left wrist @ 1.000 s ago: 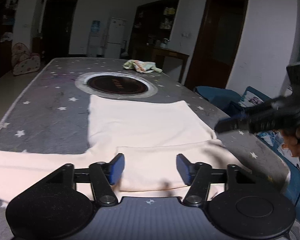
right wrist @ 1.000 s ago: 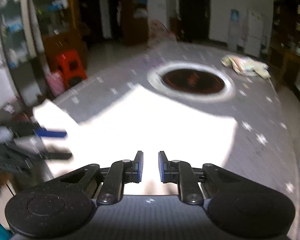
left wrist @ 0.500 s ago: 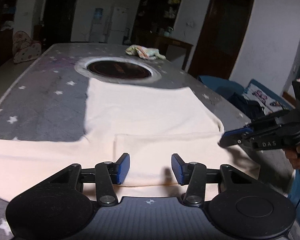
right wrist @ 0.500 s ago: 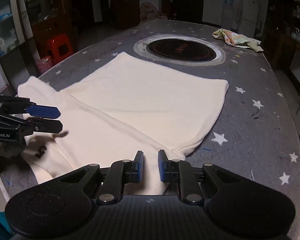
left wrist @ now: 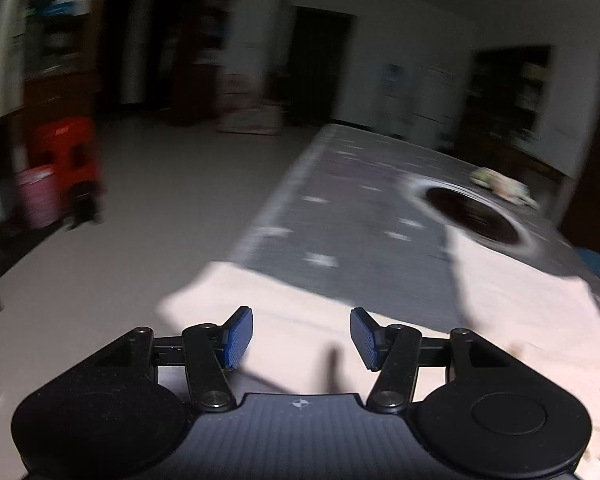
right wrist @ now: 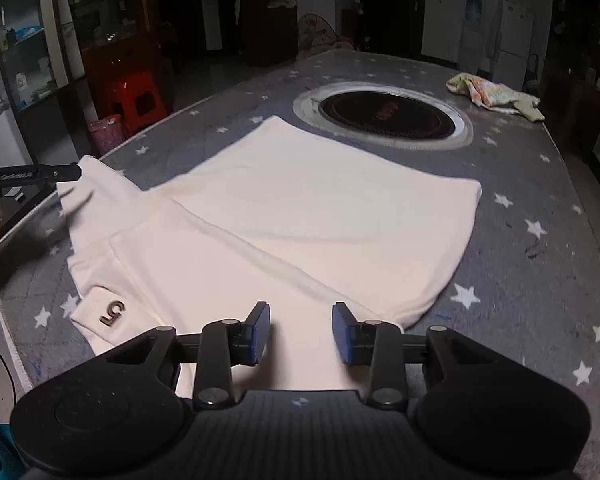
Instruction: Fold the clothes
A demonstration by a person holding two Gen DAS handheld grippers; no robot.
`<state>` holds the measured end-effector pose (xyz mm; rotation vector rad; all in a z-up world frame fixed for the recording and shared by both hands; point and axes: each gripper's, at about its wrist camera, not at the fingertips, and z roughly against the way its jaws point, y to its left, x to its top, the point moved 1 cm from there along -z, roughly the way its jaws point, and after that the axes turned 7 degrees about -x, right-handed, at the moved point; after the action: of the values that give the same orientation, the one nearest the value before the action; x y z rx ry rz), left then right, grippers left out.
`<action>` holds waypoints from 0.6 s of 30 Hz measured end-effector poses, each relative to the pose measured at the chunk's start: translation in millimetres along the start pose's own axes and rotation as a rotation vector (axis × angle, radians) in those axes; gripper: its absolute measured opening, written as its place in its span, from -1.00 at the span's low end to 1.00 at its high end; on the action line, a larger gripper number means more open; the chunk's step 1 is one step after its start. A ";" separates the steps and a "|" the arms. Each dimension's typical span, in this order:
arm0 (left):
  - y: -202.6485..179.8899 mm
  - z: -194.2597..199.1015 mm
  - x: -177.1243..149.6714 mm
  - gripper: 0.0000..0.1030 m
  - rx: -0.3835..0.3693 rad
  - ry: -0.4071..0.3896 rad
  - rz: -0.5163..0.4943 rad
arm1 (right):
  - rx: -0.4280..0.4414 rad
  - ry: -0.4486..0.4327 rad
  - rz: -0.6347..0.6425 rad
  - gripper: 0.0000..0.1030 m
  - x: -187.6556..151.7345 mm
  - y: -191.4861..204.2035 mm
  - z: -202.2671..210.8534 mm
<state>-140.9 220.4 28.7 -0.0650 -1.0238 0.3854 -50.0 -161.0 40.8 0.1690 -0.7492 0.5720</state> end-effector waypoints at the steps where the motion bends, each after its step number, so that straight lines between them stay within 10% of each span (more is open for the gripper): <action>1: 8.9 -1.5 1.2 0.13 0.035 -0.004 0.018 | 0.002 -0.003 0.004 -0.31 0.8 1.4 0.8; 7: 45.6 -11.3 2.1 0.20 0.148 0.003 0.118 | 0.022 -0.015 0.018 -0.24 3.5 10.9 3.9; 12: 61.8 -21.5 -0.1 0.14 0.103 0.036 0.208 | 0.027 -0.026 0.020 -0.19 4.3 15.0 7.3; 18: 66.7 -17.4 -0.2 -0.71 0.041 0.009 0.262 | 0.026 -0.041 0.008 -0.15 3.7 15.2 12.9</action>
<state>-145.1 284.6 4.1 -0.1649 -1.0006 0.6434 -63.8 -151.1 51.8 0.2029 -0.7830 0.5876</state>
